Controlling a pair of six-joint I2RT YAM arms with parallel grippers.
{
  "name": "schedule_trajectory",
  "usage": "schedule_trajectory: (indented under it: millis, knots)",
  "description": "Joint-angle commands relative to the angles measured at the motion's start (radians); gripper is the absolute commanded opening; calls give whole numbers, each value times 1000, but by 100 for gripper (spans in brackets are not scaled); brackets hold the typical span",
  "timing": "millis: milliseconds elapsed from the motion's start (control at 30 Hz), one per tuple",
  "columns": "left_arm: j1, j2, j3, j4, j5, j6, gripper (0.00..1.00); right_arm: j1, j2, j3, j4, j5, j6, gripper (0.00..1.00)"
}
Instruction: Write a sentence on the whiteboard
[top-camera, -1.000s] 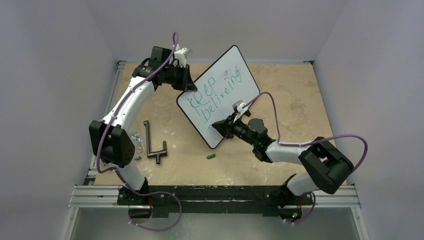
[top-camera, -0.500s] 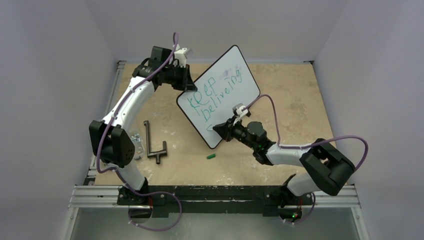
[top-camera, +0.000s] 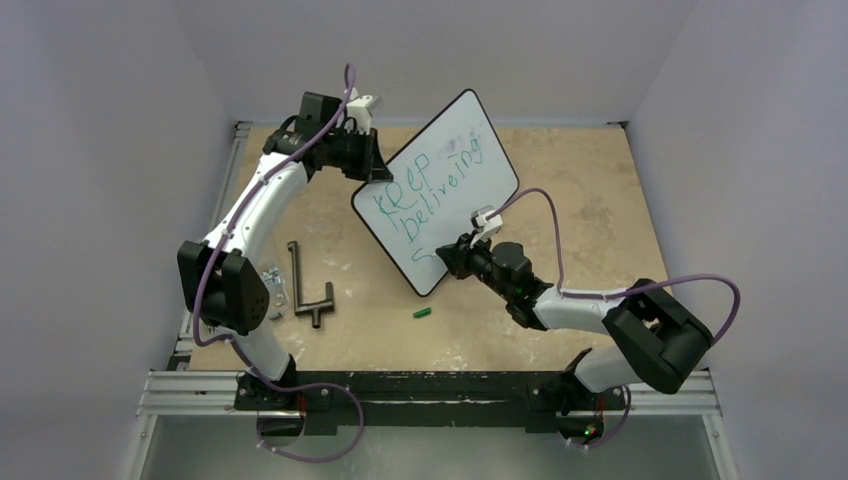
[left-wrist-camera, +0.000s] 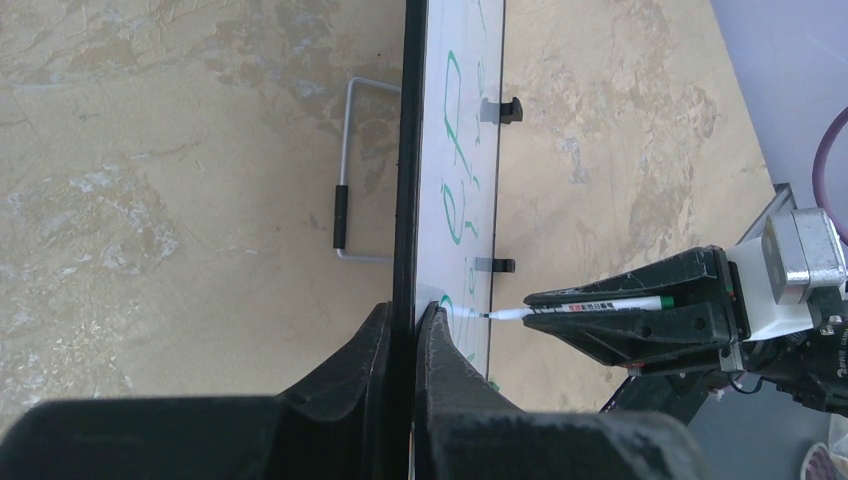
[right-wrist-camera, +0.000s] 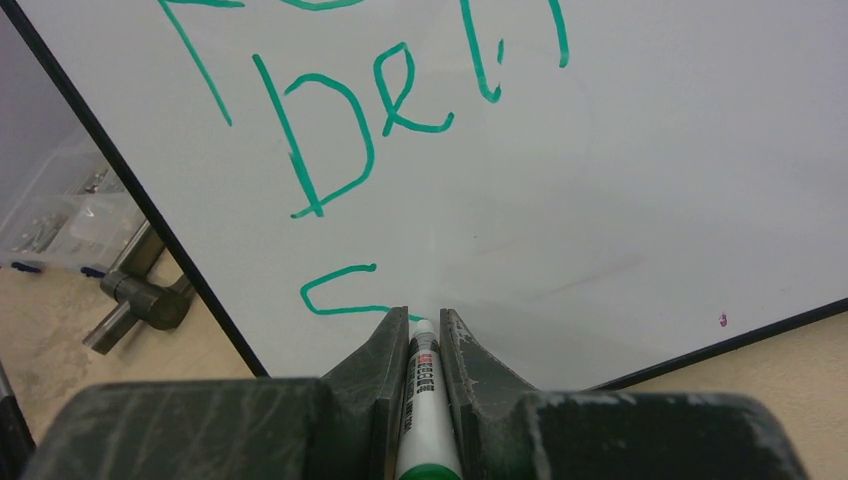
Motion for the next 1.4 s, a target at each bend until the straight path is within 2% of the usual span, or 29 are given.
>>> schedule_trajectory:
  millis: [0, 667, 933, 1367]
  knots:
    - [36, 1, -4, -61, -300, 96, 0, 3, -5, 16, -51, 45, -16, 0]
    - [36, -5, -8, -62, -306, 96, 0, 9, 15, -19, -50, -122, -3, 0]
    - [36, -8, -9, -62, -307, 95, 0, 32, 28, 15, -35, -194, -5, 0]
    - [36, -6, -8, -62, -310, 97, 0, 41, -26, 121, -93, -204, -19, 0]
